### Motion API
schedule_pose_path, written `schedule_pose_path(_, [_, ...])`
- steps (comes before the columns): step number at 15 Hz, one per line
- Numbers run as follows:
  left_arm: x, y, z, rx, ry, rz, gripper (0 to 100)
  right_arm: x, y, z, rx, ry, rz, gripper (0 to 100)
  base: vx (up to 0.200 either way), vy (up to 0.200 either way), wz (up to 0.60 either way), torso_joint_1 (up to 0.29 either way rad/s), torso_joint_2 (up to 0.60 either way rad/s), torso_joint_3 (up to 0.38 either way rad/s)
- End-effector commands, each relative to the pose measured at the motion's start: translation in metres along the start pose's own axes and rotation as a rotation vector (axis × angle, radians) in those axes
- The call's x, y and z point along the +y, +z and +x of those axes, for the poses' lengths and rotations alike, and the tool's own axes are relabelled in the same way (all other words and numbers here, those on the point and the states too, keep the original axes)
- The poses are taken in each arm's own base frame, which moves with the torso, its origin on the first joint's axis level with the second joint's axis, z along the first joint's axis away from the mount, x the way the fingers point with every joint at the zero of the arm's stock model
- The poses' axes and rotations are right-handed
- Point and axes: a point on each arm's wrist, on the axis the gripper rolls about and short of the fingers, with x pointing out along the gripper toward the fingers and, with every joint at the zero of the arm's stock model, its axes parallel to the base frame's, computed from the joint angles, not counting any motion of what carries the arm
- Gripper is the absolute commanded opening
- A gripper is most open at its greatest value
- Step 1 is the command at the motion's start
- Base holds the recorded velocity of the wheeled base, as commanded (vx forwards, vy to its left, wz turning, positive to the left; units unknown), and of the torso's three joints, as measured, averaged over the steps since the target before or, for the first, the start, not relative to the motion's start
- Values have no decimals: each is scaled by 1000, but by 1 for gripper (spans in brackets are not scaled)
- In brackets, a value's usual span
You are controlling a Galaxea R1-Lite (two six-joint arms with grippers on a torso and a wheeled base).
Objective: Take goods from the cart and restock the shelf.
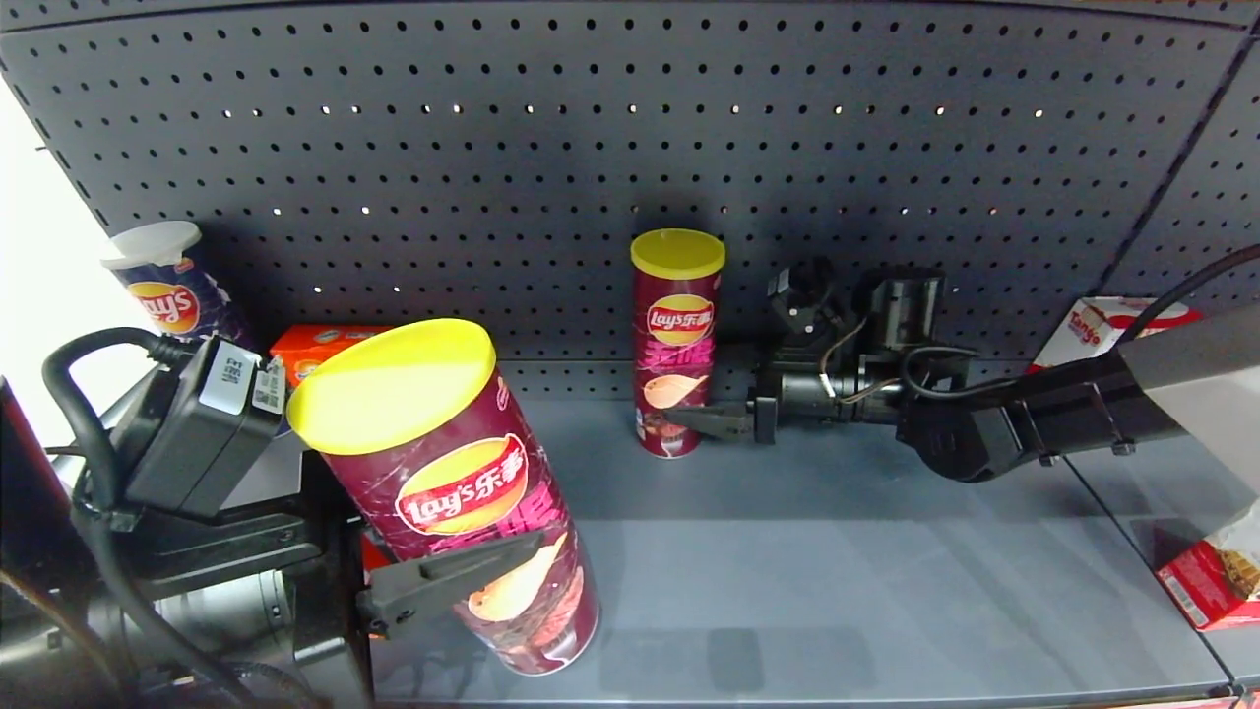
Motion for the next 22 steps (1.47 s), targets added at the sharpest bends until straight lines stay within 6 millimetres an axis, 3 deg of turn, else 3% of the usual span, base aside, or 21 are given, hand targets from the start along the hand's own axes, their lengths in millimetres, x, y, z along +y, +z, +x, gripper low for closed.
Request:
schedule_pose_path(1, [0,0,0,1,2,0,0,-1,-4,6,2,9,4,100,0,0,0,0,0,0])
schedule_pose_path(10, [-4,-7,-5,16,0,-10,0,-4,-12,33,-15,45,-10,100,0,0,0,0,0,0])
schedule_pose_path(11, [-5,-8,-7,15,0,-9,0,-4,-12,35,-23,67,-11,0,0,0,0,0,0,0])
schedule_pose_path(14, [-5,-7,-7,13,0,-8,0,-4,-11,35,-21,55,-13,0,0,0,0,0,0,0])
schedule_pose_path(17, [-5,-7,-7,13,0,-8,0,1,4,30,-40,54,-34,0,0,0,0,0,0,0])
schedule_pose_path(22, [-5,-7,-8,10,4,-5,0,24,30,4,-46,42,-37,0,0,0,0,0,0,0])
